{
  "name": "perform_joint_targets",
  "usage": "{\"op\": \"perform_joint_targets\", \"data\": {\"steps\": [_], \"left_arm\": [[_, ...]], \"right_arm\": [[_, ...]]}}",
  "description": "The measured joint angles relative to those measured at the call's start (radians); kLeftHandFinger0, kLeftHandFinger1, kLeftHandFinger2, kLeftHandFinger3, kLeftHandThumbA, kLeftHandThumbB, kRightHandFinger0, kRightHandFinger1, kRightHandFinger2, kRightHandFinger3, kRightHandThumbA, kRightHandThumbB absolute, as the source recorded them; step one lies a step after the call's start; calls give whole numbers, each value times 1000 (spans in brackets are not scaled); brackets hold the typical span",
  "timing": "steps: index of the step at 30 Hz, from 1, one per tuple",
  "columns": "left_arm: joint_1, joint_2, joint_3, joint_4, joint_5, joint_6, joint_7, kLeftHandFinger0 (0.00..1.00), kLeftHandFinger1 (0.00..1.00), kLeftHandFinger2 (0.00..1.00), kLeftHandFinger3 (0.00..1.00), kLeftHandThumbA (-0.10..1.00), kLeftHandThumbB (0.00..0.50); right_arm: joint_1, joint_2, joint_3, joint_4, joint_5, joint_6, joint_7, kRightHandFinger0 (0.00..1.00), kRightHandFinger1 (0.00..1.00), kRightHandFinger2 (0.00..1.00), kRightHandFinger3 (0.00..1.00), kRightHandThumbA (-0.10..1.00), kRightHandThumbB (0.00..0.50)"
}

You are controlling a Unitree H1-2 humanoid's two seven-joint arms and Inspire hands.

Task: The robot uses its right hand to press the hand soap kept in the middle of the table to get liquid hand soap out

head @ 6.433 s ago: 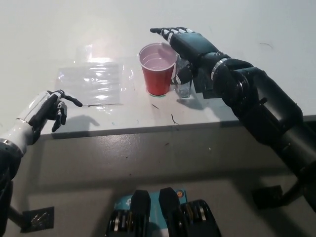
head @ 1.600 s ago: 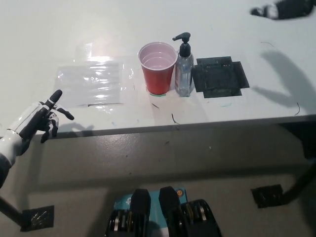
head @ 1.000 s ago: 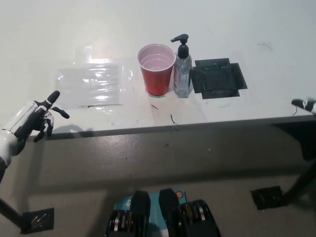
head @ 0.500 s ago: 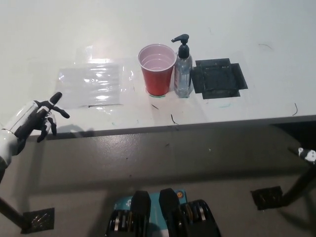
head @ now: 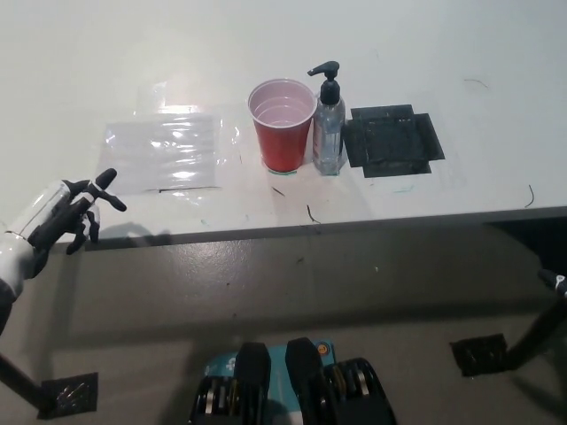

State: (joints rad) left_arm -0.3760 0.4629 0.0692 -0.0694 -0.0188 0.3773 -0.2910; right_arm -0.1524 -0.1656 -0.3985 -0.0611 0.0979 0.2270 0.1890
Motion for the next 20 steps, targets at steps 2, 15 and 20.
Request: {"op": "perform_joint_targets", "data": {"steps": [2,15,20], "left_arm": [[0,0,0,0,0,0,0,68,61,140,387,874,8],[-12,-2,0,0,1,1,0,89,72,155,397,874,3],[-19,-3,-1,2,1,1,0,68,58,134,375,888,25]], "right_arm": [[-3,3,-6,4,11,1,-11,610,752,848,930,1000,360],[-27,7,-16,4,80,33,-75,687,747,827,926,1000,348],[-29,7,-16,4,90,40,-86,682,744,822,919,1000,344]]}}
